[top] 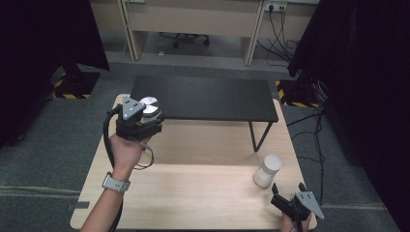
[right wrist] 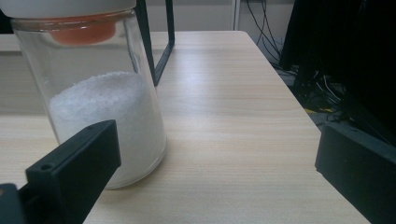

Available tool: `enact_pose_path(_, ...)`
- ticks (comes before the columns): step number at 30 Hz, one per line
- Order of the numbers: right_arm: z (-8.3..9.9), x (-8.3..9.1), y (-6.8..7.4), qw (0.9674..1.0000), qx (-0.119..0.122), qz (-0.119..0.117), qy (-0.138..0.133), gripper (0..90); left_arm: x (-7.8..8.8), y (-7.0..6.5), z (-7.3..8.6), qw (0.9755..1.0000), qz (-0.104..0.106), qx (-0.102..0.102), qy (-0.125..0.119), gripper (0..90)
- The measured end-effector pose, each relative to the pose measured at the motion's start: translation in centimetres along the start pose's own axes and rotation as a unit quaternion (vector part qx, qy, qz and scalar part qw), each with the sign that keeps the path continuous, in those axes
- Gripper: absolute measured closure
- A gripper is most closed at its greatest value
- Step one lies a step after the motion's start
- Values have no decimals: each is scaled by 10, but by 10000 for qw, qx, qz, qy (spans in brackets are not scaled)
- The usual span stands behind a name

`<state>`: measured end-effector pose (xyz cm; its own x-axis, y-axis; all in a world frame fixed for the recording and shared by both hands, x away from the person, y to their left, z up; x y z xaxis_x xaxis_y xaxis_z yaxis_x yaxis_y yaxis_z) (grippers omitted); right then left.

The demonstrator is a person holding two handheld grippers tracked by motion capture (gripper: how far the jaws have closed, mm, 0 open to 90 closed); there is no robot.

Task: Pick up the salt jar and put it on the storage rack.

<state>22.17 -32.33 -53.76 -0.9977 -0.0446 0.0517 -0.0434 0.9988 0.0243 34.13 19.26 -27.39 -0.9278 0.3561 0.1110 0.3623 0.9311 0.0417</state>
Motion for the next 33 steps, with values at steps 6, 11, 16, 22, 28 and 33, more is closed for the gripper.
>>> enact_pose_path(6, 0, 0, 0, 10000, -21, 12, -8, 3, -16, 3, -12, 10000, -33, -19, -86, 312)
enact_pose_path(11, 0, 0, 1, 10000, 17, 6, 4, 3, -35, 7, -18, 9999, -66, -31, -114, 312)
enact_pose_path(16, 0, -1, 2, 10000, 91, 17, 35, 3, -54, 13, -20, 9999, -107, -11, -92, 312)
enact_pose_path(22, -1, -3, 3, 9999, 88, 67, 54, 3, -80, 20, -16, 9999, -125, 50, 19, 312)
enact_pose_path(28, -1, -3, 3, 9999, 80, 76, 91, 3, -102, 24, -9, 9999, -105, -30, 75, 312)
enact_pose_path(33, -2, -4, 4, 9998, 119, 76, 127, 3, -110, 27, -5, 9999, -114, 18, 58, 312)
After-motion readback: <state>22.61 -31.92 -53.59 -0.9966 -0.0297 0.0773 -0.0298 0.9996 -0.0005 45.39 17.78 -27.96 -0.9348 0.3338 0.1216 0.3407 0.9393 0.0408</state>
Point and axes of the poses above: each handheld gripper's, and its own axes: x roughly backward along the jaws, z roughly out of its underside, y roughly to its left, the point moved 7 cm from there along -x, roughly forward along the jaws, and after that the axes turned 13 degrees about -y, right-handed, at the moved point
